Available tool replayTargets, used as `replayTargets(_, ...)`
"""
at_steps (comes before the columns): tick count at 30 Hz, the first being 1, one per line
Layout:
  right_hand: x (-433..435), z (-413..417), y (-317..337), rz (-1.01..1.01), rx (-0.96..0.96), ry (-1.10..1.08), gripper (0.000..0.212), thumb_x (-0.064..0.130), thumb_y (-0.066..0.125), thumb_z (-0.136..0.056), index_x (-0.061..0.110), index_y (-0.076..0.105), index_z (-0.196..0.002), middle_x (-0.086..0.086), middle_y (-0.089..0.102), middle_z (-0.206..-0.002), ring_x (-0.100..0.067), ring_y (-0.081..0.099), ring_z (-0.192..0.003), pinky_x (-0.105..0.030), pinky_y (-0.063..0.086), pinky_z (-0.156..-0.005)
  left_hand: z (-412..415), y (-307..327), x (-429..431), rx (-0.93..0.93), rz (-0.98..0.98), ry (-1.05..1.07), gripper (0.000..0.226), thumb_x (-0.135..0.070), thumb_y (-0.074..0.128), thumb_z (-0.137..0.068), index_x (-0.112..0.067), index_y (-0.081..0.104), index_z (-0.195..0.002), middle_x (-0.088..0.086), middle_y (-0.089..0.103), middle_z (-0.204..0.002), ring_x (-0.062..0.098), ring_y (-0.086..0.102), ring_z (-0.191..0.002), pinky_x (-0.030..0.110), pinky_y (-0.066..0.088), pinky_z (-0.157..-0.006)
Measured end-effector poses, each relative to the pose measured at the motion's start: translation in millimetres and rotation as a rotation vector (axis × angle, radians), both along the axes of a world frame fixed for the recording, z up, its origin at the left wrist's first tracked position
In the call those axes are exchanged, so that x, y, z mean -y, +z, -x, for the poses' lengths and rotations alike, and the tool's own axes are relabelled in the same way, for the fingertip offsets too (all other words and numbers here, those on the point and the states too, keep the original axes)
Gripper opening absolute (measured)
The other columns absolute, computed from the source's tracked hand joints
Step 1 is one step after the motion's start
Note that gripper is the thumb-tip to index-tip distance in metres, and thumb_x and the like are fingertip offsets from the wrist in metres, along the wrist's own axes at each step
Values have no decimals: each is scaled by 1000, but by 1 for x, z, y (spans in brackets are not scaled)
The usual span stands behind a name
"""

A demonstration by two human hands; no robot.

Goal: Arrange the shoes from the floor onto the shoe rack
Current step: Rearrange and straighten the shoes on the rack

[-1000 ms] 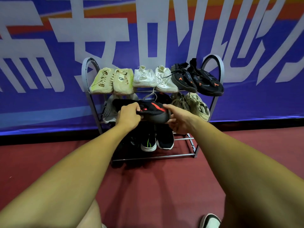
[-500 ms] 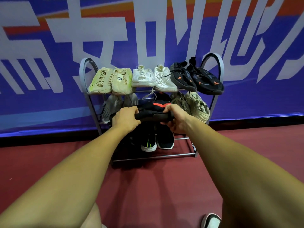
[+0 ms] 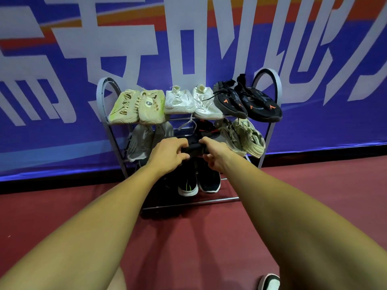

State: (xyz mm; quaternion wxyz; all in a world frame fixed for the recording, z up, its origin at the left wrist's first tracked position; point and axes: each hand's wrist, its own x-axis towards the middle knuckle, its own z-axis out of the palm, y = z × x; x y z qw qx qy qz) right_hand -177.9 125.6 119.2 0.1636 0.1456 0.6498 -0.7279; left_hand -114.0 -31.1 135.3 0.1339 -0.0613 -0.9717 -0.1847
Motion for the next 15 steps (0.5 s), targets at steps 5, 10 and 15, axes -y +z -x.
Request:
replayTargets(5, -10, 2, 1, -54, -63, -39, 24, 20, 71, -78, 7, 55, -89, -13, 60, -74, -14, 51, -36, -13, 32, -32, 3, -8, 13, 144, -62, 59, 19, -38, 51, -97, -23, 61, -99, 2, 68, -93, 23, 62, -88, 37, 48, -75)
replayTargets(10, -15, 5, 0, -42, -61, -84, 45, 26, 72, -75, 8, 50, -111, -16, 66, -85, -24, 58, -57, -16, 35, -34, 4, -16, 25, 462, 71, 182, 38, -40, 49, -99, -12, 53, -124, 12, 58, -119, 30, 56, -107, 35, 43, -84)
replayTargets(15, -21, 10, -4, -26, -49, -55, 28, 30, 69, -88, 10, 52, -98, -13, 61, -83, -16, 48, -48, -16, 36, -35, 3, -18, 22, 643, -252, 130, 31, -33, 43, -103, -10, 60, -91, 5, 64, -87, 17, 58, -74, 29, 43, -64)
